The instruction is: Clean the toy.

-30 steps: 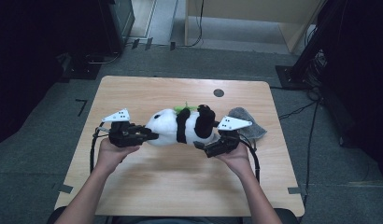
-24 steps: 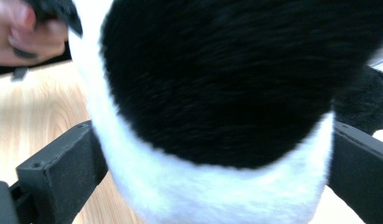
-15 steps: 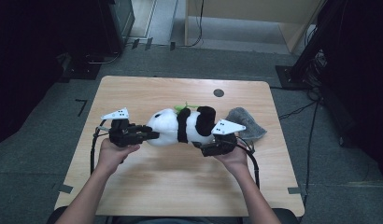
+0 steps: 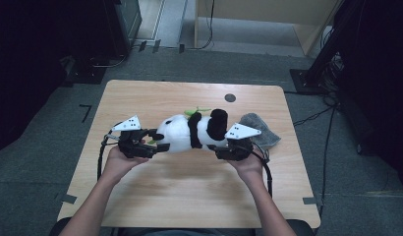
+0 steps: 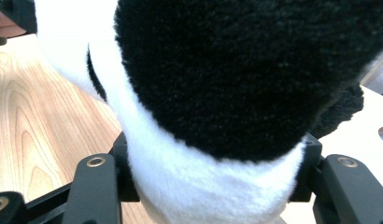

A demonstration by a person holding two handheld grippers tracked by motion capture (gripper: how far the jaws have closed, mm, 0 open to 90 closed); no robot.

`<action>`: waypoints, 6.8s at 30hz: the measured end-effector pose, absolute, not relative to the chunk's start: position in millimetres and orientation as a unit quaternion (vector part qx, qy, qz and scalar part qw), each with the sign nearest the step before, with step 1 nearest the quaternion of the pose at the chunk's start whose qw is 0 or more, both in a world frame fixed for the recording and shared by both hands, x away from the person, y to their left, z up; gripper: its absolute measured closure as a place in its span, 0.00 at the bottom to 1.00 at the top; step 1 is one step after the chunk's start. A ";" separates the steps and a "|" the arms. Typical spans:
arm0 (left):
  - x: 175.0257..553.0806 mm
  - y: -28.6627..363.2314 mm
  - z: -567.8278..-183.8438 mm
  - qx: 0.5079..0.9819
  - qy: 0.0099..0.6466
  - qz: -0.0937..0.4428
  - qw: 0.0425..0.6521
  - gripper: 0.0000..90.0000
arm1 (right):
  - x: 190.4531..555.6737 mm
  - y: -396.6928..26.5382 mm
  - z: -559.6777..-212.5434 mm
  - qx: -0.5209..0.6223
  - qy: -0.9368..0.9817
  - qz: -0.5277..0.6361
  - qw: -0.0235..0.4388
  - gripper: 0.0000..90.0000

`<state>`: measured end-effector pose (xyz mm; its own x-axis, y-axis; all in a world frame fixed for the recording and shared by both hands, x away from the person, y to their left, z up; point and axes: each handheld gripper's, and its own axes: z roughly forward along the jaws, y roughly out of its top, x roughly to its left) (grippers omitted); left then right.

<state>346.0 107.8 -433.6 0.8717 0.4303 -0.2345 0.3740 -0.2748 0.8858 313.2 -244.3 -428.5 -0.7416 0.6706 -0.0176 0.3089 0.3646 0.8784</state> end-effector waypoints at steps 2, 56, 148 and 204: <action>345.2 107.2 -434.1 0.798 0.256 0.038 0.545 0.22 | 314.0 -247.0 -427.5 0.309 0.801 0.476 0.191 0.45; 338.8 101.4 -448.4 0.797 0.261 0.061 0.541 0.47 | 309.7 -239.4 -421.4 0.377 0.780 0.492 0.088 0.38; 347.8 109.8 -451.4 0.795 0.286 0.023 0.534 0.36 | 310.6 -249.4 -432.4 0.351 0.806 0.466 0.101 0.54; 351.3 105.9 -471.1 0.832 0.299 0.038 0.466 0.33 | 316.8 -260.6 -445.7 0.382 0.816 0.426 0.081 0.37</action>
